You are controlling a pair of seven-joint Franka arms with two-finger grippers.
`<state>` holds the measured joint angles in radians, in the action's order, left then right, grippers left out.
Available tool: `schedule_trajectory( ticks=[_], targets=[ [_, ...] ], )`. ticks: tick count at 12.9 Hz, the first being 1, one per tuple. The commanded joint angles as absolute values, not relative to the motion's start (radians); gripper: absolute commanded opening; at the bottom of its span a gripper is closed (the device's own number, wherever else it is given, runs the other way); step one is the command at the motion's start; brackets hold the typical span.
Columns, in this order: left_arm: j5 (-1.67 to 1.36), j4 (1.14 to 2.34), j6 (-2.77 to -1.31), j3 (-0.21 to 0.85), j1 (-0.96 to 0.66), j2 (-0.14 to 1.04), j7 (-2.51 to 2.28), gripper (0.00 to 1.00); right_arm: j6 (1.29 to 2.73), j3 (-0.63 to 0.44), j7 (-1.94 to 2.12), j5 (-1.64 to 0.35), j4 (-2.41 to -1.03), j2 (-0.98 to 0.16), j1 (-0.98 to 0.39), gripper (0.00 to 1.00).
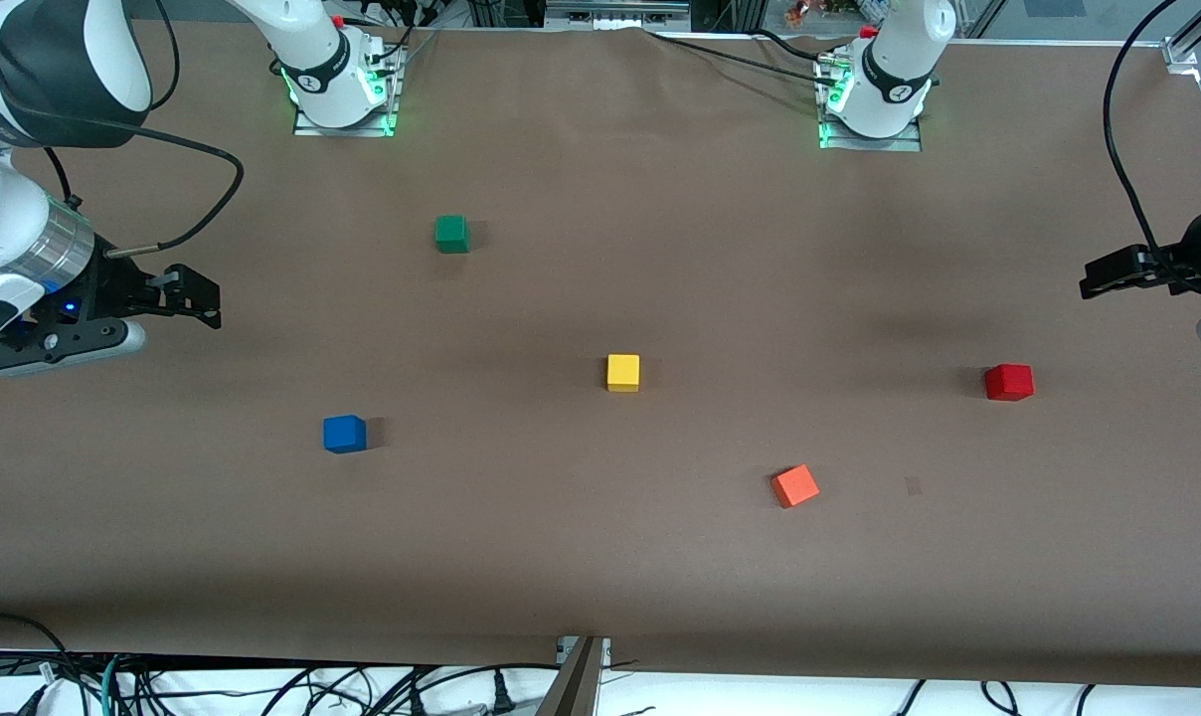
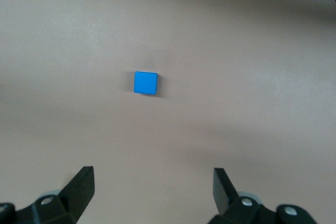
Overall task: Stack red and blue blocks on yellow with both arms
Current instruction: 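Move the left gripper toward the red cube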
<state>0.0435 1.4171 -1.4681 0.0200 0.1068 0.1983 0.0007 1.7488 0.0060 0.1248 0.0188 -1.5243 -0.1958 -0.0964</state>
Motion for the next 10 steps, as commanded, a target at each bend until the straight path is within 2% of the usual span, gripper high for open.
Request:
schedule_trajectory(
  ticks=[1,5,10],
  targets=[
    [0.041,1.400,-1.453,0.018,0.166,0.248,0.044,1.00,1.743,0.011,0.123,0.028,-1.516,-0.192,-0.097,1.00],
    [0.109,1.451,-1.529,0.018,0.166,0.305,0.083,1.00,1.744,0.009,0.123,0.025,-1.517,-0.192,-0.097,1.00],
    [0.106,1.714,-1.831,0.020,0.219,0.307,0.182,1.00,1.747,0.009,0.121,0.025,-1.516,-0.193,-0.097,1.00]
  ],
)
